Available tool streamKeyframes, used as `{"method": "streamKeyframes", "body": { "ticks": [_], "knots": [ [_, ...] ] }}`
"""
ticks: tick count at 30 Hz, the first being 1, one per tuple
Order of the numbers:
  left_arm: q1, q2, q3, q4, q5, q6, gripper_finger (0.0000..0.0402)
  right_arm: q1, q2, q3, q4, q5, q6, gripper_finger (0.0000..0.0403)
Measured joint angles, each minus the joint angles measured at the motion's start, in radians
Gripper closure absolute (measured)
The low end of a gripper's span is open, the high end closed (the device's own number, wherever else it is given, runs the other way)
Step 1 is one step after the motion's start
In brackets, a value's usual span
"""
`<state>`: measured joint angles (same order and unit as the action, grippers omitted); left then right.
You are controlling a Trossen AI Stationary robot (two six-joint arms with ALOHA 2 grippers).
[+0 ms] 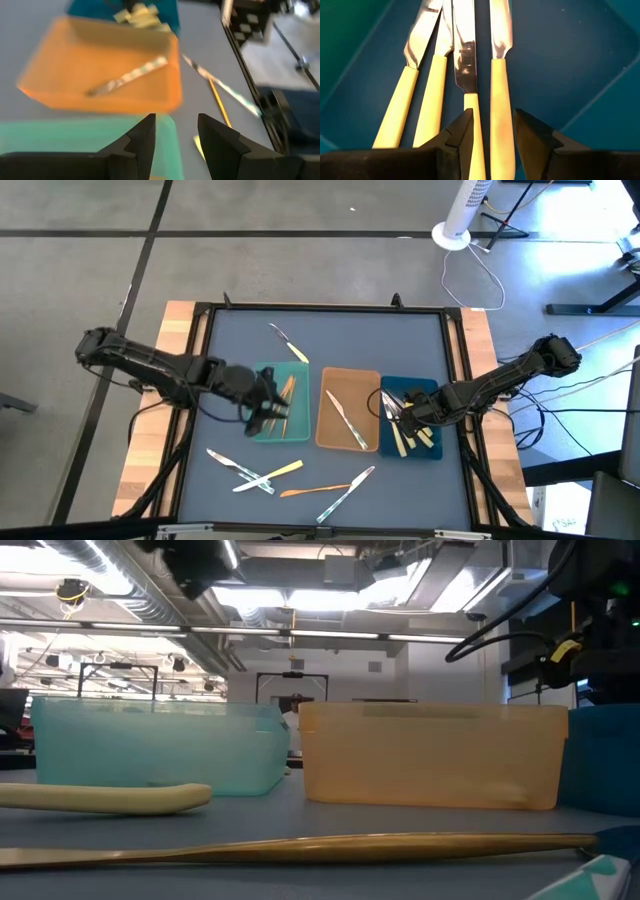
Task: Sort silverware by color (type)
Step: Put the yellow knife into the blue bin
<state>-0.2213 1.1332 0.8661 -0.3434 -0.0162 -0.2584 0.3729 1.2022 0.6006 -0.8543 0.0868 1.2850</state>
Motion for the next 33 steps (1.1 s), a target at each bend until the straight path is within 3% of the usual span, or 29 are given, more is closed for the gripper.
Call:
{"method": "streamKeyframes", "body": {
  "ticks": [9, 15, 24, 33],
  "knots": [
    [-0.22, 0.0, 0.0, -0.092, -0.002, -0.028, 0.026, 0.0, 0.0, 0.0, 0.0, 0.0, 0.0, 0.0278],
    [-0.332, 0.027, 0.0, -0.089, -0.086, -0.101, 0.026, 0.0, 0.0, 0.005, -0.002, 0.001, 0.0, 0.0278],
    [-0.403, 0.189, 0.0, -0.051, -0.114, -0.367, 0.026, 0.0, 0.0, 0.106, -0.006, 0.033, -0.044, 0.0278],
    [-0.408, 0.365, 0.022, 0.014, -0.094, -0.496, 0.026, 0.0, 0.0, 0.235, -0.007, 0.136, -0.193, 0.0278]
  ]
}}
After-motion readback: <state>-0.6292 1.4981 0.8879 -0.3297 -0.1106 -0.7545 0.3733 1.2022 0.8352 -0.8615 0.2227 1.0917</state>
